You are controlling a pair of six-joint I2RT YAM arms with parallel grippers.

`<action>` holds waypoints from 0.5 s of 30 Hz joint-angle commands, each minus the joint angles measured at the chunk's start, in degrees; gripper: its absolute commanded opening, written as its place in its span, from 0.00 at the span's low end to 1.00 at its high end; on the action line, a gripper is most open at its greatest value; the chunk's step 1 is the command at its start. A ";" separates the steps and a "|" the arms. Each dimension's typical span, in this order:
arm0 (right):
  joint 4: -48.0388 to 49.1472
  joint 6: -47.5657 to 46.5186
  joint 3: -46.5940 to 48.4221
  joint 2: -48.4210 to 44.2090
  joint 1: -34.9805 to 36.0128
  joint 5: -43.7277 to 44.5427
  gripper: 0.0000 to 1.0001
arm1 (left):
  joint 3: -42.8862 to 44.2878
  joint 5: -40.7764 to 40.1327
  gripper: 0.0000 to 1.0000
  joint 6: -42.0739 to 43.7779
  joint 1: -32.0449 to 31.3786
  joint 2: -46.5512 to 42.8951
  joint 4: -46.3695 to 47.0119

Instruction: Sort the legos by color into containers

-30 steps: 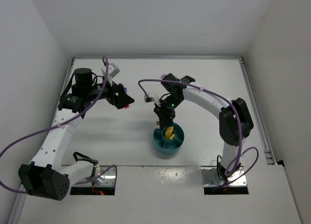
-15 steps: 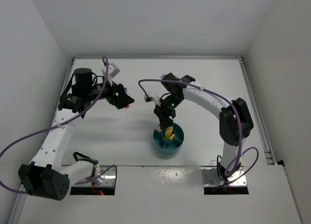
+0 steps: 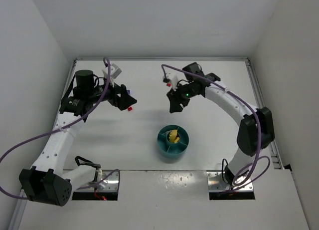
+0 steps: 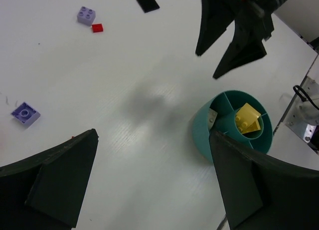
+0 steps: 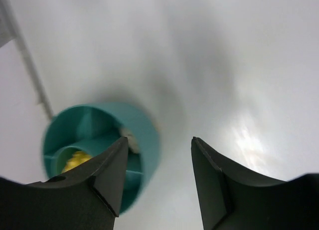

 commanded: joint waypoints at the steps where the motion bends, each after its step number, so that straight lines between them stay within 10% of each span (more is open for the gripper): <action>1: 14.92 8.47 -4.66 -4.66 -5.19 12.66 0.54 | -1.74 -2.09 1.00 -1.57 1.40 -2.11 3.10; 15: 1.53 -11.37 32.30 29.39 -17.41 22.82 0.79 | -1.75 -2.89 1.00 -1.57 2.45 -2.12 3.81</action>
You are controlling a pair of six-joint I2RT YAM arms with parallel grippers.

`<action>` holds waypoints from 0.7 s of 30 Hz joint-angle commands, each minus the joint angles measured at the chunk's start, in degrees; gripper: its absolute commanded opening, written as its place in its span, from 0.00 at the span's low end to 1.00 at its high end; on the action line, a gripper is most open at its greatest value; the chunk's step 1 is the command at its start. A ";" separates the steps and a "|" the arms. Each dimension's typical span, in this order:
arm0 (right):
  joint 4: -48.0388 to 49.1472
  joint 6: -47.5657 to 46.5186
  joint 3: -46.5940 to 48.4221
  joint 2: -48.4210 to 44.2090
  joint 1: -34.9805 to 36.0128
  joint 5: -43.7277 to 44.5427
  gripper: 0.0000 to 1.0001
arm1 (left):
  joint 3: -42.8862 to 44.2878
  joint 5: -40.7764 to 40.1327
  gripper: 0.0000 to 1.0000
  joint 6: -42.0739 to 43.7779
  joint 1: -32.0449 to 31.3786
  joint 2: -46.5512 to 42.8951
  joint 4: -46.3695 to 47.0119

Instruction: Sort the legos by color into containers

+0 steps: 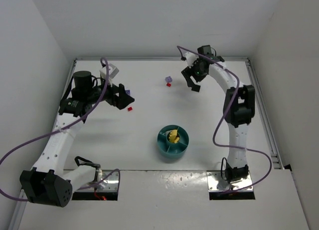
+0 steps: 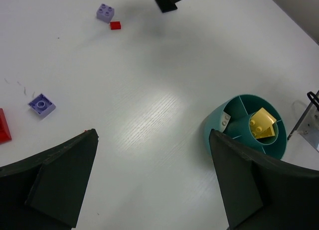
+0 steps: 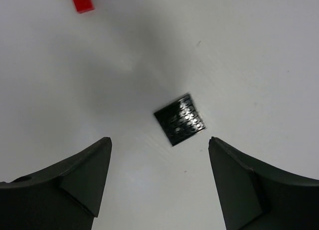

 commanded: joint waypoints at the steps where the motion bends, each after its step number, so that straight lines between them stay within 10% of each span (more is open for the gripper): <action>1: -6.76 -8.72 12.21 6.63 -0.22 1.05 0.79 | 0.09 0.13 1.00 -0.83 0.84 -1.29 2.04; 21: -20.05 -24.29 24.62 20.08 -0.83 4.65 0.75 | -0.96 3.03 1.00 -0.21 2.95 0.30 2.04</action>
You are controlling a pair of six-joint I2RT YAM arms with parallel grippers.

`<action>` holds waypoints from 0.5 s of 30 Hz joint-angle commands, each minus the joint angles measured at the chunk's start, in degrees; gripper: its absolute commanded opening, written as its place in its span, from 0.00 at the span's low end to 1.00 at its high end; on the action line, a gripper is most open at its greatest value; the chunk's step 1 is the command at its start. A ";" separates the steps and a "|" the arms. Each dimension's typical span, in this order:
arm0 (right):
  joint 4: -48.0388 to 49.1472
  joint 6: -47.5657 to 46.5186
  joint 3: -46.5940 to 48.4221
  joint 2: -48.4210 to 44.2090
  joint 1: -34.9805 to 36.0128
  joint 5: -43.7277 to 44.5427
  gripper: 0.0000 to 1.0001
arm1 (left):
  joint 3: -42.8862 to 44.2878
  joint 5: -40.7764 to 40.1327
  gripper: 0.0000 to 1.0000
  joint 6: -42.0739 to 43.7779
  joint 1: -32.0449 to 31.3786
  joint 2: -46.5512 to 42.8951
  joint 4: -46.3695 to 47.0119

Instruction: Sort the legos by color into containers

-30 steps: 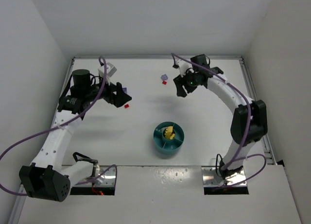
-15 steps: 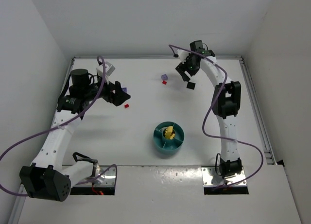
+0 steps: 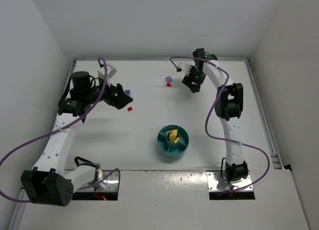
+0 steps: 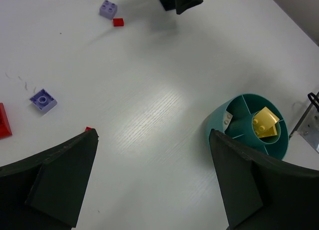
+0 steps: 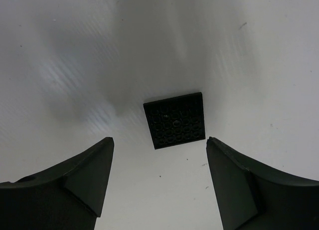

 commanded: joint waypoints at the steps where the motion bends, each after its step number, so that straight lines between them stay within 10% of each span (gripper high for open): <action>1: -1.63 -2.72 3.27 1.95 -0.24 0.79 0.75 | -0.29 1.68 1.00 -0.26 0.89 0.19 1.62; 15: -0.57 -3.25 6.79 9.32 -0.24 2.01 0.71 | -1.34 2.82 1.00 0.27 3.08 -0.34 0.57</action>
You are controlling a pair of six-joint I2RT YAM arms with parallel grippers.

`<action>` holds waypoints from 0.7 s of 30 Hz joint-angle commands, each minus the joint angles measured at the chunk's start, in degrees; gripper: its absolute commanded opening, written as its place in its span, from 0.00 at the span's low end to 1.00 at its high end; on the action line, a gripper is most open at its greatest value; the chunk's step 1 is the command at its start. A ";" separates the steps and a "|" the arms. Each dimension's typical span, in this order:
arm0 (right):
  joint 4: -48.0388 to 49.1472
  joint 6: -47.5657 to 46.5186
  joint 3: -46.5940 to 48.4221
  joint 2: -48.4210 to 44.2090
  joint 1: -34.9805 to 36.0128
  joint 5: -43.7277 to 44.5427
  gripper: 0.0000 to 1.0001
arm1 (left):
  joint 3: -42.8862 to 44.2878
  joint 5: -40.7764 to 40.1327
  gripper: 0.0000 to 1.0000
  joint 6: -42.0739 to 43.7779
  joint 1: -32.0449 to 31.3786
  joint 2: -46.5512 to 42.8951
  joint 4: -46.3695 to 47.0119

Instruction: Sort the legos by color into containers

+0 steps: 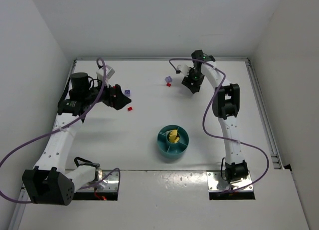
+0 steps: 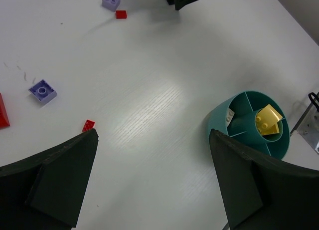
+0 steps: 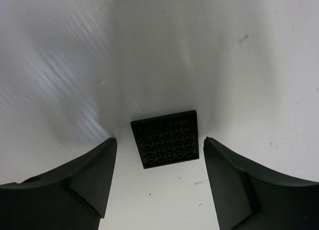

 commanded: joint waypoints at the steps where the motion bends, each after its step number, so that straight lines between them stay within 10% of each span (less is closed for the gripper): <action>1: -0.05 -1.52 1.48 3.57 -0.24 1.08 0.70 | -0.07 1.79 1.00 0.23 1.34 -0.65 0.96; 21: -2.34 -1.35 -5.18 6.12 -1.30 1.52 0.32 | -0.07 3.37 1.00 1.81 2.39 -1.70 -1.77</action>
